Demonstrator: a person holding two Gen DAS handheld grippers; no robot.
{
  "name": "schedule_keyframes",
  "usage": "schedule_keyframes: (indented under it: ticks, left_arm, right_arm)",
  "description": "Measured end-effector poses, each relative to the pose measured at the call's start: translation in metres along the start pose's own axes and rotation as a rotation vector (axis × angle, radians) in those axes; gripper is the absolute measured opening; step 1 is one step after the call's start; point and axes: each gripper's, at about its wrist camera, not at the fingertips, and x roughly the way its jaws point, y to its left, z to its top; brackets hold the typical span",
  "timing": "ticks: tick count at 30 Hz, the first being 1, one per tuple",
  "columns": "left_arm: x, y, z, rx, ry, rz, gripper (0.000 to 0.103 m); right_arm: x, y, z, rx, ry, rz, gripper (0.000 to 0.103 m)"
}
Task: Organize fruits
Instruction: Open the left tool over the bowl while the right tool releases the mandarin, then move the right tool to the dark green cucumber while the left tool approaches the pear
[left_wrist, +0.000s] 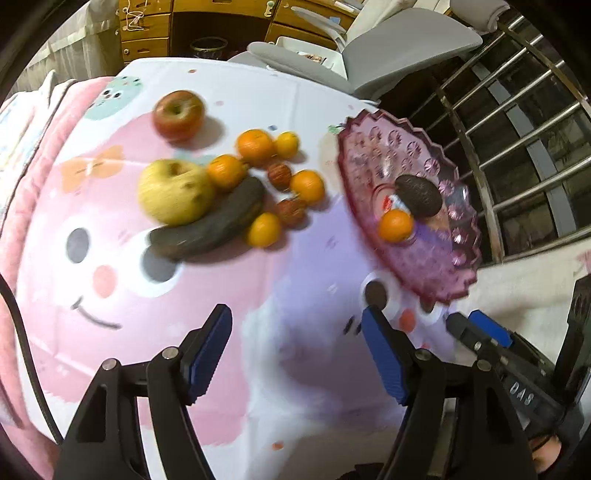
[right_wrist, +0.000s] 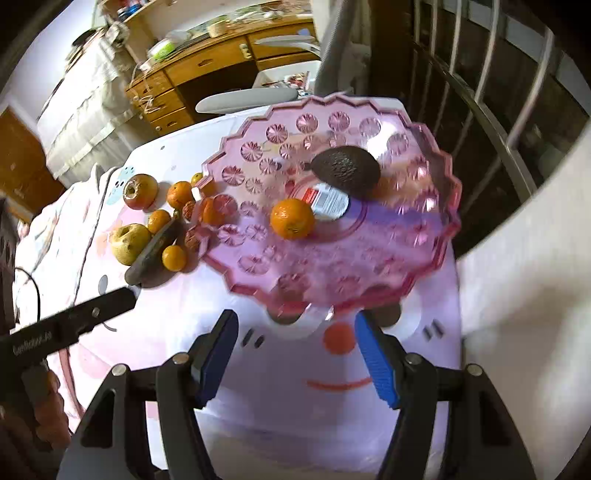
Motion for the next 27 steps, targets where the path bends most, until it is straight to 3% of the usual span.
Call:
schedule_keyframes:
  ticks: [11, 27]
  left_arm:
    - [-0.047, 0.067, -0.026, 0.052, 0.006, 0.052, 0.079]
    - [-0.073, 0.13, -0.004, 0.136, 0.019, 0.092, 0.09]
  right_arm:
    - [0.004, 0.044, -0.05, 0.188, 0.04, 0.073, 0.066]
    - [0.034, 0.065, -0.078, 0.668, 0.108, 0.289, 0.066]
